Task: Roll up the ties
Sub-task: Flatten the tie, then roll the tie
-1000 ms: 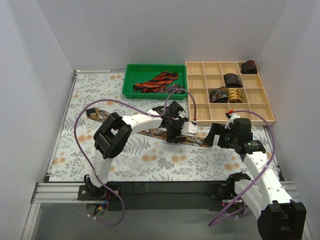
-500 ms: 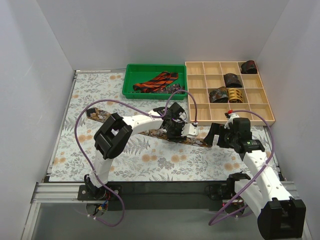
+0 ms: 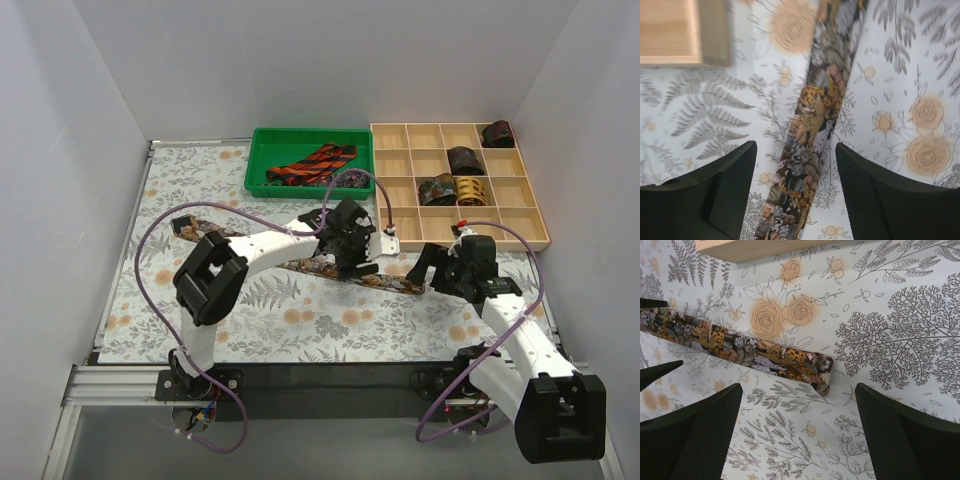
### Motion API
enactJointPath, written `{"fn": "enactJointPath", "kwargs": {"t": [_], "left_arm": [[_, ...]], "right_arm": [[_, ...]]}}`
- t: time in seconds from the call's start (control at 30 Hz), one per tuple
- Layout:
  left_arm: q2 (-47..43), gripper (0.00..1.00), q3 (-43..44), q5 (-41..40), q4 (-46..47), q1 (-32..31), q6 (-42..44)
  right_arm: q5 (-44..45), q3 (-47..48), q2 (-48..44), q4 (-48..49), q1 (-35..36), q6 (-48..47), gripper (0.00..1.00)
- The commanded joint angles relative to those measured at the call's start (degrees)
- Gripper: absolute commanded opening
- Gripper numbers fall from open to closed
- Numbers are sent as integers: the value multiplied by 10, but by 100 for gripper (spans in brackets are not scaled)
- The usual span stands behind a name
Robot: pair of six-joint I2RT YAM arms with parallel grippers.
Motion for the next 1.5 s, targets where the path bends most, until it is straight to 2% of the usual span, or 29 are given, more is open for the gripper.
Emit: {"fn": "enactJointPath", "kwargs": {"t": [0.0,0.17,0.2,0.27,0.3,0.33,0.53,0.73,0.97,1.07,1.1,1.2,1.47], "left_arm": [[-107,60,-27,-29,88,-4,-114],[-160,60,-86,-28,170,-3,-242],[-165,60,-99,-19,189,-4,-271],[-171,60,-113,-20,217,-5,-295],[-172,60,-119,-17,224,-4,-309],[-173,59,-130,-18,230,-5,-318],[-153,59,-136,-11,242,-5,-348],[-129,59,-129,-1,251,-5,-370],[-117,58,-127,1,254,-11,-381],[-114,58,-125,-3,254,-11,-385],[-113,58,-124,-1,255,-12,-389],[-105,58,-116,0,255,-12,-397],[-68,58,-90,11,277,-20,-474]], "right_arm": [[-7,-14,22,63,-7,40,81],[-8,-32,55,90,-30,49,73],[-14,-42,57,97,-34,50,69],[-28,-52,58,117,-46,54,66],[-32,-58,58,123,-49,56,61],[-35,-61,57,128,-54,57,60],[-57,-72,61,154,-74,59,51],[-79,-79,65,176,-85,66,50],[-87,-89,81,183,-91,72,43],[-80,-98,79,183,-97,66,39],[-78,-103,78,183,-99,65,33],[-74,-107,81,181,-107,50,26],[-88,-106,90,168,-114,-7,16]]}}
